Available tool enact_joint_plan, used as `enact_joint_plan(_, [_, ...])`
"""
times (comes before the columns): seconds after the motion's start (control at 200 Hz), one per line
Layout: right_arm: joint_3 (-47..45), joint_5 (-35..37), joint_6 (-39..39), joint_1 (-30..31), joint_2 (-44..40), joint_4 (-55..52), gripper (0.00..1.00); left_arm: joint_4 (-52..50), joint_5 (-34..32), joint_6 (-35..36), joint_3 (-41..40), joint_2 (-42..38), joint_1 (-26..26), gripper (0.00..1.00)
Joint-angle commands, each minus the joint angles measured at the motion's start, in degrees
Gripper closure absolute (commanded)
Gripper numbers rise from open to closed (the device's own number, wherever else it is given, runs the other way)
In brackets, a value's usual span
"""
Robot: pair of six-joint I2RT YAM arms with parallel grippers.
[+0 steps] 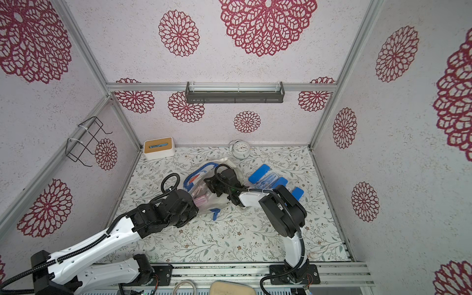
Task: Take out the compass set from the canvas bag
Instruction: Pick up the compass set from the canvas bag, then place the compass set at the center of the board.
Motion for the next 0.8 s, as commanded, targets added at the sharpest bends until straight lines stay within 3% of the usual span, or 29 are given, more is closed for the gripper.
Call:
enact_joint_plan(0.0, [-1.7, 0.8, -0.2, 0.3, -6.1, 1.8, 0.88, -0.7, -1.1, -0.4, 0.7, 0.5, 0.2, 1.0])
enact_joint_plan(0.35, [-10.6, -6.5, -13.9, -5.2, -25.9, -13.6, 0.89, -0.7, -1.5, 0.0, 1.5, 0.9, 0.6, 1.0])
enact_joint_plan(0.63, [-21.1, -11.2, -28.1, -19.6, -45.5, -35.6, 0.87, -1.4, -1.3, 0.9, 2.2, 1.0, 1.6, 1.0])
enact_joint_plan(0.796, [-32.7, -14.2, -28.2, -25.8, -47.9, -33.6, 0.87, -2.1, -1.2, 1.3, 3.0, 1.2, 2.0, 1.0])
